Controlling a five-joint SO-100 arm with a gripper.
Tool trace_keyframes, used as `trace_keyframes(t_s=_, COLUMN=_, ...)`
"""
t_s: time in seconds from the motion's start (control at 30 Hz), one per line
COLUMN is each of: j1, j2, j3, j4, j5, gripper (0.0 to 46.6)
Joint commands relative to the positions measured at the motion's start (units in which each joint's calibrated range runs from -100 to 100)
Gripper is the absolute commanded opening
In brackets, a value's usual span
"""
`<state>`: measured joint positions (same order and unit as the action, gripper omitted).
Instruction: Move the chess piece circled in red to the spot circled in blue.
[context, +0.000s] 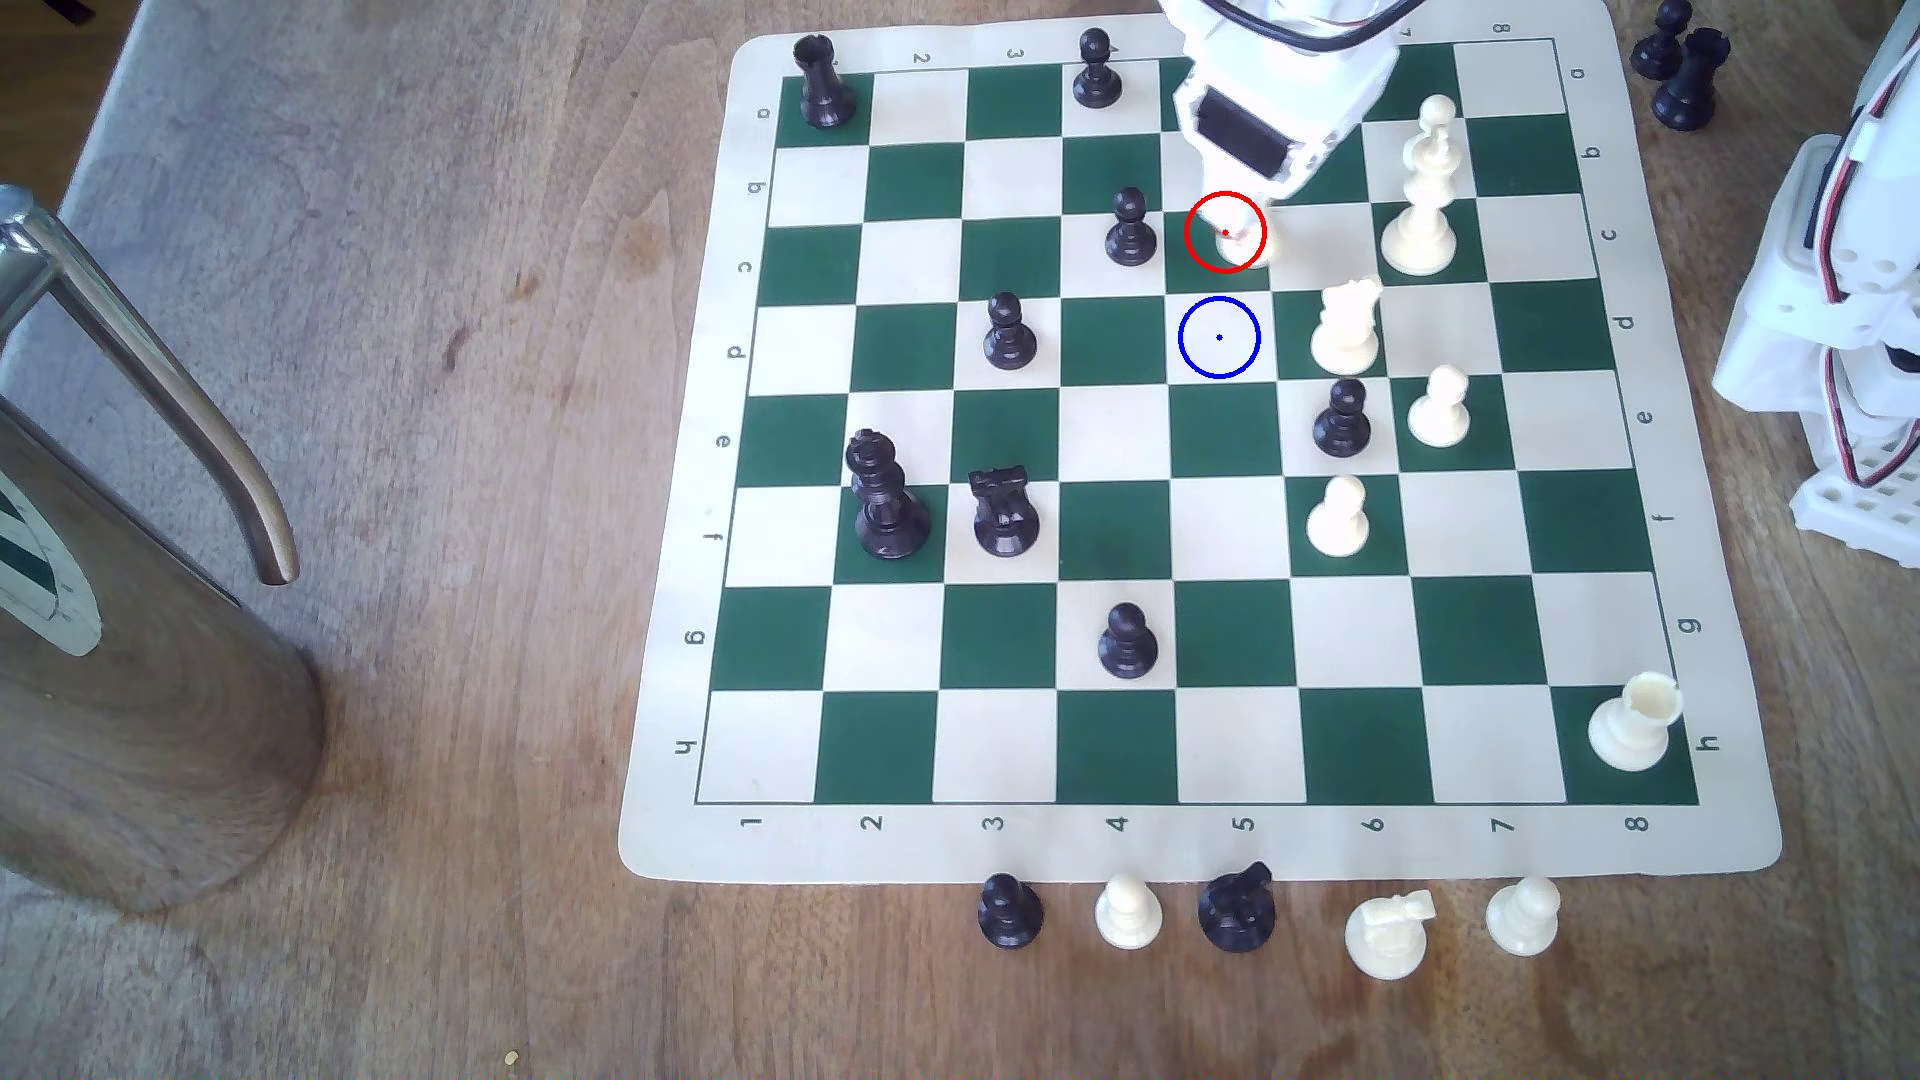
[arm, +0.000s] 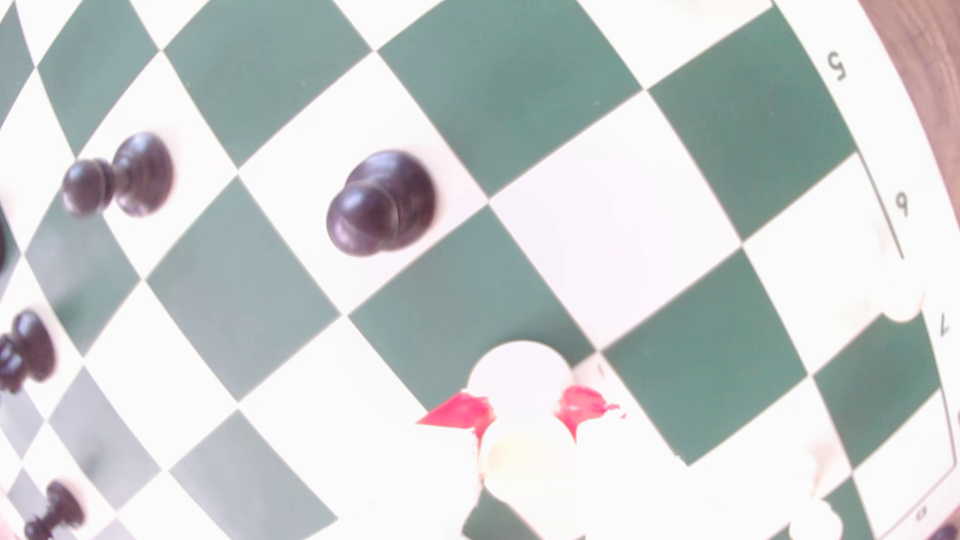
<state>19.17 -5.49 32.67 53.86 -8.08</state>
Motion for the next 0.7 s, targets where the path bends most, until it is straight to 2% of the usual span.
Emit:
trace_keyframes(t_s=0.0, j1=0.5, j2=-10.9, j3=-4.6, j4=3.6, j5=-0.3, gripper=0.2)
trace_keyframes(t_s=0.27, j1=-1.1, j2=-19.4, j3=-7.6, j4=9.8, j5=-1.0, gripper=0.2)
trace_keyframes(t_s=0.4, j1=-5.3, j2=-22.4, j3=-6.3, j4=10.3, j5=-1.2, gripper=0.2)
trace_keyframes(t_s=0.47, j1=-8.9, j2=-22.9, j3=-6.6, j4=11.1, j5=-1.9, gripper=0.2)
trace_keyframes(t_s=0.67, j1=-14.8, j2=-21.6, j3=-3.8, j4=8.8, j5=-3.5, gripper=0.2)
